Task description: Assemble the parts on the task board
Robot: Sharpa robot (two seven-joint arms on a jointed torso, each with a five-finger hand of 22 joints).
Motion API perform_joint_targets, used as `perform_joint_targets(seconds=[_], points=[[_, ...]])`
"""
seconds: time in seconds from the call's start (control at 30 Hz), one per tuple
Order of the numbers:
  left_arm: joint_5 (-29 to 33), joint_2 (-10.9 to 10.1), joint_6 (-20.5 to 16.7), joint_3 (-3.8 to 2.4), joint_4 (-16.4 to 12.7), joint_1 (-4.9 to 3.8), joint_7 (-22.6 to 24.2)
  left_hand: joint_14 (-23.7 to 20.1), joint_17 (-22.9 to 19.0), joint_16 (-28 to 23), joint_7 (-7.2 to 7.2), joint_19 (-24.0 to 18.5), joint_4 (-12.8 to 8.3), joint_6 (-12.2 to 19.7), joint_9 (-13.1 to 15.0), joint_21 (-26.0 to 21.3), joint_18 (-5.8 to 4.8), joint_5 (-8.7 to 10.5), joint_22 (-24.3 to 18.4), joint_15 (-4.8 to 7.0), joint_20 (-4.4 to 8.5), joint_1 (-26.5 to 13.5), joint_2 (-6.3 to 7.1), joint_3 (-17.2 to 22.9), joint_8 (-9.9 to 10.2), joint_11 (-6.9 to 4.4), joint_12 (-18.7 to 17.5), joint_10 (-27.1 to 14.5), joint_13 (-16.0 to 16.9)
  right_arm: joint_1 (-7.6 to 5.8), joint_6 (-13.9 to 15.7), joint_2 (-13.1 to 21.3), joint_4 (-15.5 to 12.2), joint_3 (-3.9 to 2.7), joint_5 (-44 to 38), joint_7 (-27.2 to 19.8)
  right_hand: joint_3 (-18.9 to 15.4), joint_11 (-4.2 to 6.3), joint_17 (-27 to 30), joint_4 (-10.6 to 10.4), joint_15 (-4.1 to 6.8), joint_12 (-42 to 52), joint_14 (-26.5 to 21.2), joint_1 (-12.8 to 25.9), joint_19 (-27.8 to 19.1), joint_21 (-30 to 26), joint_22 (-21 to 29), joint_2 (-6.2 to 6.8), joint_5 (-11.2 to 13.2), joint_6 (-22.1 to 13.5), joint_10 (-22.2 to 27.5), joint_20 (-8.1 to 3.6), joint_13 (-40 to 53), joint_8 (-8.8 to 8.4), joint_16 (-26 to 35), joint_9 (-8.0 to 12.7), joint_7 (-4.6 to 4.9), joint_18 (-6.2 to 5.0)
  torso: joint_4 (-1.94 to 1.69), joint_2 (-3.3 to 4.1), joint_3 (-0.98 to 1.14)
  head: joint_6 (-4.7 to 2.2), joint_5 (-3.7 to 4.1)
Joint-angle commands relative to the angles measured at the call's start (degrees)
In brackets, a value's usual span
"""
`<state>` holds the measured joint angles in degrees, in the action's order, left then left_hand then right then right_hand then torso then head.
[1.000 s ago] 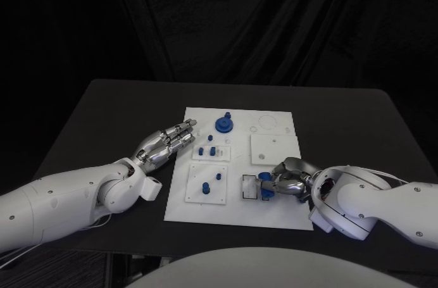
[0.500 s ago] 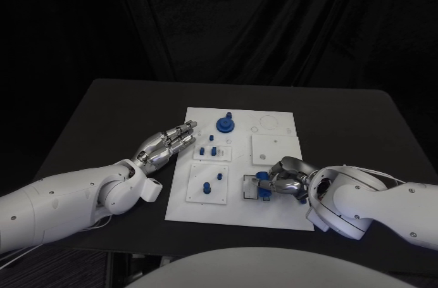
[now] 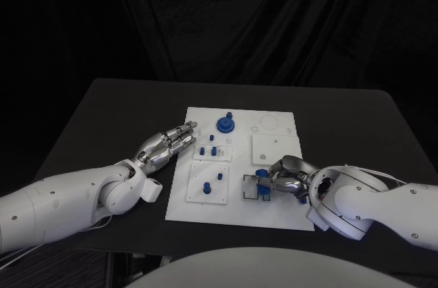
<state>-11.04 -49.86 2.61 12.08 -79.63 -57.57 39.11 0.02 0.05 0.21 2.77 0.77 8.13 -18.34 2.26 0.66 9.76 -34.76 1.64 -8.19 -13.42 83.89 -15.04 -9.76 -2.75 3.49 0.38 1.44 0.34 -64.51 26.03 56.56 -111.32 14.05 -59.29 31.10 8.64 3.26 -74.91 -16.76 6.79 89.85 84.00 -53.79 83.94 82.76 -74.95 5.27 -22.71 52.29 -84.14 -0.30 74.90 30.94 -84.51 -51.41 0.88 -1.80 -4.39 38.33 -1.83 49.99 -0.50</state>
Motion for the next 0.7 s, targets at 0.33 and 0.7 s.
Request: perform_joint_targets(seconds=[0.33,0.7], points=[[0.0,0.1,0.7,0.0,0.0,0.17,1.2,0.0,-0.1,-0.2,0.37,0.0,-0.4,0.2,0.0,-0.1,-0.02,-0.24,0.0,-0.09,-0.48,0.1,-0.55,-0.1,-0.2,0.35,0.0,-0.1,0.1,0.15,-2.7,-0.3,0.1,-0.01,-0.5,-0.2,-3.3,-0.37,-1.1,0.0,-0.44,0.1,3.7,2.4,3.7,-0.4,-12.6,-0.59,-1.4,0.0,-5.9,0.29,15.1,-0.21,0.2,0.1,0.22,-0.02,-0.01,0.01,-0.02,0.01,0.01],[0.0,0.4,1.1,0.0,0.3,0.21,0.9,0.0,-0.1,-0.2,0.39,0.0,-0.5,0.3,0.0,-0.1,-0.02,-0.24,0.0,-0.13,-0.5,0.1,-0.57,0.0,-0.2,0.38,0.0,-0.1,0.0,0.15,-2.6,-0.6,0.4,-0.01,-0.5,-1.1,-7.7,-0.5,-0.8,-0.1,-0.57,0.1,3.7,5.9,3.5,-1.0,-12.5,-2.0,3.2,-0.3,-5.9,0.4,15.1,-0.42,0.2,0.3,0.37,-0.15,-0.01,-0.03,-0.02,0.01,-0.02]])
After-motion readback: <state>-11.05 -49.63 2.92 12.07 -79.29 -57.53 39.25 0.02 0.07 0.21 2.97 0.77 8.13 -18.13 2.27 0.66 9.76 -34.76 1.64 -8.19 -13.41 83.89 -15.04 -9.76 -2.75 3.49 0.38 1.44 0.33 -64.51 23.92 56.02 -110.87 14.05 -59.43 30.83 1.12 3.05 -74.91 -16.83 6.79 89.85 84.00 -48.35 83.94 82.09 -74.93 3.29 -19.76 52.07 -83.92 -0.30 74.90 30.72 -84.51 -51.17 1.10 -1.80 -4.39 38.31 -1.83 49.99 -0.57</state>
